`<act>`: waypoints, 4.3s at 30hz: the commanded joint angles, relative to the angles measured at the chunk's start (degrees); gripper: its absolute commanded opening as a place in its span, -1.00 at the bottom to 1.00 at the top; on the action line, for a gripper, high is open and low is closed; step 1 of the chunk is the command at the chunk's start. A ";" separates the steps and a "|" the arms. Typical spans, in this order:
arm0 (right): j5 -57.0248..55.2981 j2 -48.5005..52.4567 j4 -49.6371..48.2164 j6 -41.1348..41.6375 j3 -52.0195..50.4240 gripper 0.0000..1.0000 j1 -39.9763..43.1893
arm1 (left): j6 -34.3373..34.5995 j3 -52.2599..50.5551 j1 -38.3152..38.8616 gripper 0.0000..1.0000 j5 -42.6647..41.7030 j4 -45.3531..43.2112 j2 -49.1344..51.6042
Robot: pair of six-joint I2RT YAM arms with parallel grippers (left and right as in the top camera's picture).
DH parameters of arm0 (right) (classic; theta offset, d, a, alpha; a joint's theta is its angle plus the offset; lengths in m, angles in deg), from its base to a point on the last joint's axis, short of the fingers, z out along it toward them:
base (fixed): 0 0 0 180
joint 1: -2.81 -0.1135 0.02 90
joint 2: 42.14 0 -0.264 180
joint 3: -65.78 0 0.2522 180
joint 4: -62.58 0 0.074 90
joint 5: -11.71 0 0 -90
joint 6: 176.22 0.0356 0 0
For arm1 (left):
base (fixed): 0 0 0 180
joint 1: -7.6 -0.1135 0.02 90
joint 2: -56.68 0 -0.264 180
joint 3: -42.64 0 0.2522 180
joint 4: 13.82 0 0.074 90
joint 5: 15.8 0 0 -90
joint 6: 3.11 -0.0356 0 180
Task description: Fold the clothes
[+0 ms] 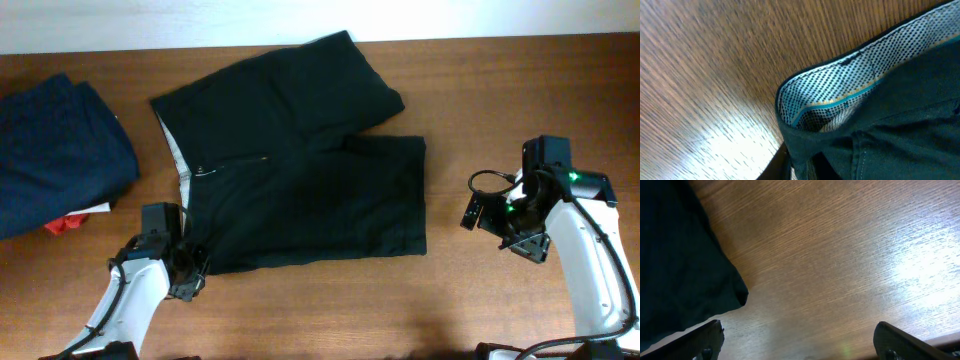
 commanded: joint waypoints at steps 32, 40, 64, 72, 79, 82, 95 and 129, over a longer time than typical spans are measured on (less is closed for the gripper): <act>8.79 0.24 -38.01 24.44 -27.52 -0.92 -23.87 | -25.40 7.37 0.00 -0.99 3.54 25.40 -18.05; -3.06 -11.17 -2.54 10.64 2.86 -0.92 -9.88 | -37.33 17.35 0.07 -0.99 -4.90 27.96 -18.08; 9.60 11.96 -37.09 -2.80 17.05 -0.92 -6.21 | -19.80 36.92 3.39 -0.99 -1.66 20.59 9.73; 1.53 19.69 -50.80 -5.92 17.05 -0.92 -15.41 | -11.26 36.92 3.23 -0.99 5.75 9.42 18.32; 1.33 25.16 -58.42 -5.75 17.05 -0.74 -15.67 | -11.26 36.92 3.23 -0.50 6.16 4.50 20.90; 1.31 25.55 -62.14 -5.75 17.05 0.54 -15.26 | -11.50 36.92 3.23 0.42 6.16 3.37 22.43; 2.10 25.99 -32.37 -3.96 6.49 0.50 -8.24 | -22.16 35.54 4.37 0.48 1.14 14.93 22.53; -16.20 13.88 -15.82 8.35 9.86 0.13 3.93 | -41.51 31.39 7.74 0.98 -13.44 4.11 23.17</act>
